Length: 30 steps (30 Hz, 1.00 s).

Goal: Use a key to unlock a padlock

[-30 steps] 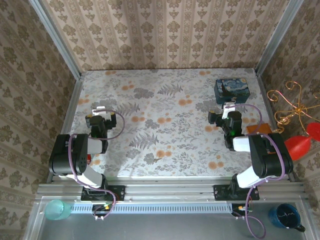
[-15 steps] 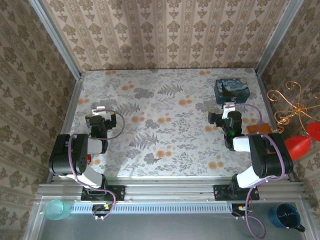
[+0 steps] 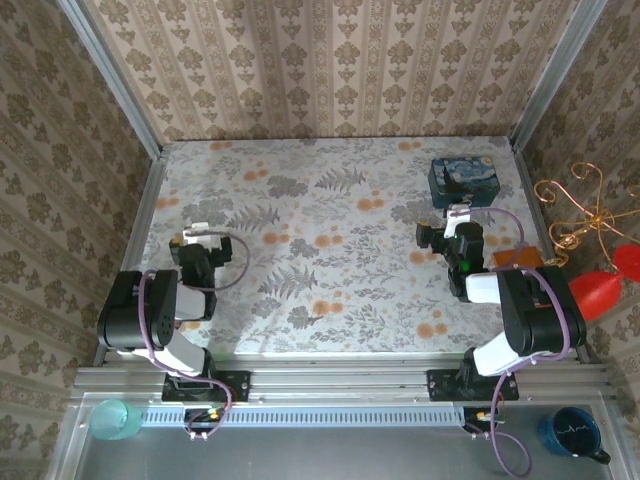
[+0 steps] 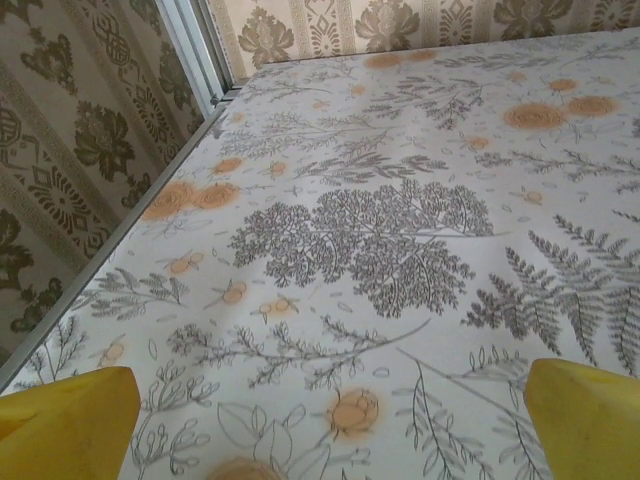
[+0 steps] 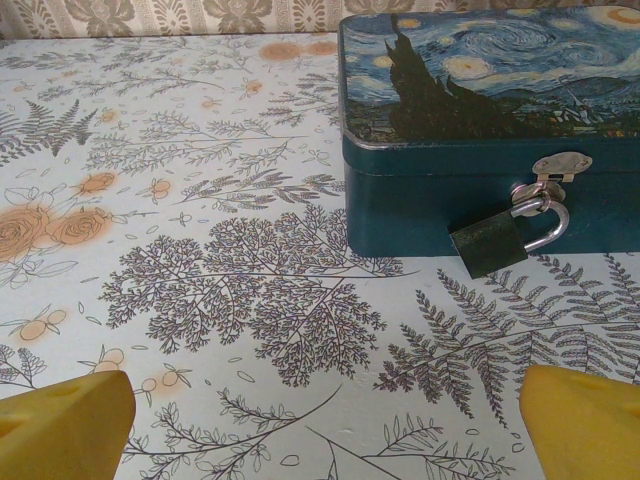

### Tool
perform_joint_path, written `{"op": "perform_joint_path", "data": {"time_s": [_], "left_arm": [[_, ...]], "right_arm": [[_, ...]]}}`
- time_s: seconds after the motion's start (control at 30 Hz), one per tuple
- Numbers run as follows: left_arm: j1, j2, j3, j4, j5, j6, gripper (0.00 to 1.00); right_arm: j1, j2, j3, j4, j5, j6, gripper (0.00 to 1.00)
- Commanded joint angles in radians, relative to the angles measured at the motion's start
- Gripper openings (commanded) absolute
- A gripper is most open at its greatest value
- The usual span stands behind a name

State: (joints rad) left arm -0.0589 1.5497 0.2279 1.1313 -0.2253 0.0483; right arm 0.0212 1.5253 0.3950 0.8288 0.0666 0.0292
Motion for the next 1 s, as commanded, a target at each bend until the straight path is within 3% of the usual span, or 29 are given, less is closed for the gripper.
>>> {"op": "perform_joint_path", "data": {"time_s": [0.0,0.13,0.2,0.3,0.37,0.63,0.73,0.83,0.97], "left_arm": [[-0.039,-0.077,-0.016,0.076,-0.032,0.042,1.0],[-0.149,-0.272,0.003,-0.095,-0.148,0.13,1.0],[-0.18,-0.391,0.045,-0.258,-0.167,0.102,1.0],[-0.188,-0.541,0.118,-0.513,-0.13,-0.035,1.0],[-0.188,-0.609,0.158,-0.638,-0.122,-0.133,1.0],[-0.171,-0.78,0.298,-1.112,-0.157,-0.504,1.0],[-0.115,-0.841,0.329,-1.319,-0.101,-0.65,1.0],[-0.017,-0.899,0.318,-1.395,0.082,-0.63,1.0],[0.078,-0.961,0.287,-1.459,0.225,-0.646,1.0]], "right_arm": [[0.007,-0.002,0.009,0.023,-0.005,-0.018,1.0],[0.024,-0.026,-0.006,0.03,-0.038,-0.053,1.0],[0.026,-0.044,-0.016,0.035,-0.042,-0.059,1.0],[0.033,-0.093,-0.008,-0.017,-0.038,-0.063,1.0],[0.057,-0.153,0.043,-0.161,-0.037,-0.086,1.0],[0.228,-0.326,0.227,-0.544,-0.099,-0.126,1.0],[0.273,-0.379,0.322,-0.685,-0.125,-0.025,1.0],[0.277,-0.409,0.407,-0.792,-0.141,0.152,1.0],[0.265,-0.423,0.446,-0.924,-0.129,0.414,1.0]]}}
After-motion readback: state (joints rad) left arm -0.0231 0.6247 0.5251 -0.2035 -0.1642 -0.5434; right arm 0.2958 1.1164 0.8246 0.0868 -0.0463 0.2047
